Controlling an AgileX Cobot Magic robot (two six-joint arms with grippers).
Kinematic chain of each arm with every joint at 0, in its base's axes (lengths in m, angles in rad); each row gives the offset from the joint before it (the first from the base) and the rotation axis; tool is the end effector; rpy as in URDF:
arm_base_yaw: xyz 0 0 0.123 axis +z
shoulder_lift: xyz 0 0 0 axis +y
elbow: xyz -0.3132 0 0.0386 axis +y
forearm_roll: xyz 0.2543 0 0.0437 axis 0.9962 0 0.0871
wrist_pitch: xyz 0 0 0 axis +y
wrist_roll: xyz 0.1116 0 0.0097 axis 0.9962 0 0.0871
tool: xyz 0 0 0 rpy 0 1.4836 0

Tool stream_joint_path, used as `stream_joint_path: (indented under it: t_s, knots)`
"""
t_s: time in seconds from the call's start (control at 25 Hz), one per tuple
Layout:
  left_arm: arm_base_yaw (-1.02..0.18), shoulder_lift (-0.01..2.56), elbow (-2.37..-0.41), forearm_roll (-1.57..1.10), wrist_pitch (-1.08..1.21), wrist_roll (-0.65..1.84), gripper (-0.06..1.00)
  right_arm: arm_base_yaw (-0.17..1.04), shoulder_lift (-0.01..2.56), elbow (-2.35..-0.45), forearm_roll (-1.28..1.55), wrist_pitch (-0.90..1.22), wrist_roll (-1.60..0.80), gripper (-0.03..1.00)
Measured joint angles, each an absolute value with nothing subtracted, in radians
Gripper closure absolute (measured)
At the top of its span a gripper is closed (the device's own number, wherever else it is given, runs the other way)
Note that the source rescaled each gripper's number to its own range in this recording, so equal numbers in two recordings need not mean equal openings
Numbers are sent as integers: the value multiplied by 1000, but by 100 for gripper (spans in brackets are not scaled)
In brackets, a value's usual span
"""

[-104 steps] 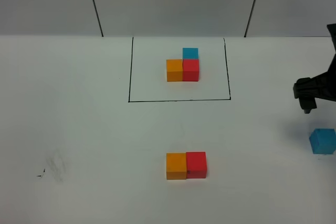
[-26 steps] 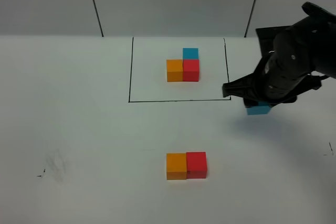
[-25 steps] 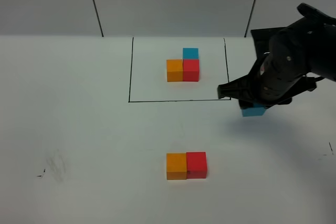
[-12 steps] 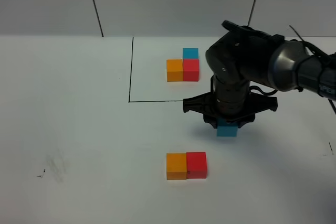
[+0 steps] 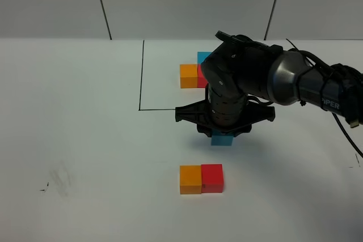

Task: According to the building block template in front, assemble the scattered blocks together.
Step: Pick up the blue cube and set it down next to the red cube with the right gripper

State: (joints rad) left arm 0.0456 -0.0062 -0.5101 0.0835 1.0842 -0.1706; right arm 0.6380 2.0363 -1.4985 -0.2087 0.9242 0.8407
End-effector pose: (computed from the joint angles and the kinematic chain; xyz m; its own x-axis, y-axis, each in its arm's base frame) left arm -0.0151 0.0076 0.2716 -0.4421 -0.1511 -0.8841 -0.1702 0.9819 -0.0826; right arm 0.3633 0.2463 0.1847 -0.9610 0.0913 -0.2610 0.0913 0.9957 0.0120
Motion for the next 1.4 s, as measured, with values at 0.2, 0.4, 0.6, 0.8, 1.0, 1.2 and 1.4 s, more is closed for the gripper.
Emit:
stream_joint_path:
  t_s: [0.2, 0.4, 0.6, 0.8, 1.0, 1.2, 1.4]
  knots:
    - [46, -6, -510, 83, 1084, -171, 38, 661, 2055, -1500, -206, 919, 839, 70]
    - [46, -6, -510, 83, 1084, -171, 38, 671, 2077, -1500, -191, 919, 836, 70]
    - [46, -6, -510, 83, 1084, -171, 38, 672, 2098, -1500, -179, 925, 836, 70]
    - [46, -6, -510, 83, 1084, -171, 38, 681, 2106, -1500, -173, 932, 836, 70]
    - [46, -6, -510, 83, 1084, -171, 38, 689, 2106, -1500, -170, 935, 835, 70]
    - [46, -6, -510, 83, 1084, -172, 38, 689, 2107, -1500, -166, 936, 835, 70]
    - [46, -6, -510, 83, 1084, -172, 38, 689, 2137, -1500, -161, 938, 836, 70]
